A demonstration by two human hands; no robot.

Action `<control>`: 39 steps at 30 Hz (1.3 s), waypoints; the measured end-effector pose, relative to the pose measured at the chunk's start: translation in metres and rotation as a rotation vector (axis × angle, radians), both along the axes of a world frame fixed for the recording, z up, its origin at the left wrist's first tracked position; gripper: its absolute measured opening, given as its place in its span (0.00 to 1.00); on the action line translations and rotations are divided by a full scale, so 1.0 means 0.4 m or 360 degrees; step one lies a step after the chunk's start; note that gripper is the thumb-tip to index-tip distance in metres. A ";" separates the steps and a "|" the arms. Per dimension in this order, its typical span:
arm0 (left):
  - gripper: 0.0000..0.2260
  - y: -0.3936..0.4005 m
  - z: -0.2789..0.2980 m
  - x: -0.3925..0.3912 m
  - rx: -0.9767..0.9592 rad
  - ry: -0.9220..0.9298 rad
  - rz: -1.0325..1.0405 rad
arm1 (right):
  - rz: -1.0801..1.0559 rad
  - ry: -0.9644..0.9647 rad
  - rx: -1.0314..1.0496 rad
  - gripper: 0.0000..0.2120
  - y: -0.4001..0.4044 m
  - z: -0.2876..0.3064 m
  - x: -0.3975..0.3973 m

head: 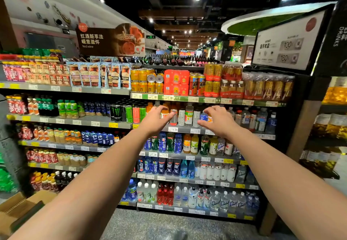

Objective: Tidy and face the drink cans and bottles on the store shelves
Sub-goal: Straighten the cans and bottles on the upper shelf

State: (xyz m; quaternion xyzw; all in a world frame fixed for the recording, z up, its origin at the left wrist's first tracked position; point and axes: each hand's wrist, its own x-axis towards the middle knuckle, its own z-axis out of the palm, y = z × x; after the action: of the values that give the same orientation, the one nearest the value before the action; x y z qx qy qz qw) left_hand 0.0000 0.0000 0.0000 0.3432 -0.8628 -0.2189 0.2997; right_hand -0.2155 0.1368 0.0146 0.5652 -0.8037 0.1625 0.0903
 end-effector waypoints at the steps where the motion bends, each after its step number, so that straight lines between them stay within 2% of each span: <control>1: 0.28 -0.026 0.007 0.007 0.0005 -0.0013 0.0009 | -0.0002 0.0013 0.0010 0.33 -0.027 0.004 0.005; 8: 0.26 -0.202 0.029 0.031 0.0013 -0.0030 0.0012 | -0.0052 0.0006 0.0030 0.32 -0.191 0.014 0.033; 15: 0.26 -0.342 -0.010 0.007 0.0073 -0.0070 -0.0019 | -0.0072 0.0039 0.0086 0.33 -0.324 0.000 0.017; 23: 0.26 -0.505 -0.064 -0.110 0.0117 -0.0089 0.0017 | 0.0009 0.0031 0.0062 0.32 -0.510 -0.055 -0.073; 32: 0.24 -0.762 -0.106 -0.286 0.0113 -0.0205 0.0115 | 0.0170 -0.0065 0.0030 0.32 -0.834 -0.115 -0.283; 39: 0.25 -0.931 -0.129 -0.329 0.0154 -0.0171 0.0249 | 0.0291 -0.0097 0.0066 0.31 -1.035 -0.159 -0.359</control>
State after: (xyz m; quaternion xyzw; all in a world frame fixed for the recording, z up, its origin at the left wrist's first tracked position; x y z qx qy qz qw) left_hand -0.1317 -0.3724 -0.0518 0.4349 -0.8366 -0.2174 0.2523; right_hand -0.3591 -0.2771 -0.0491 0.6327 -0.7544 0.1706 0.0387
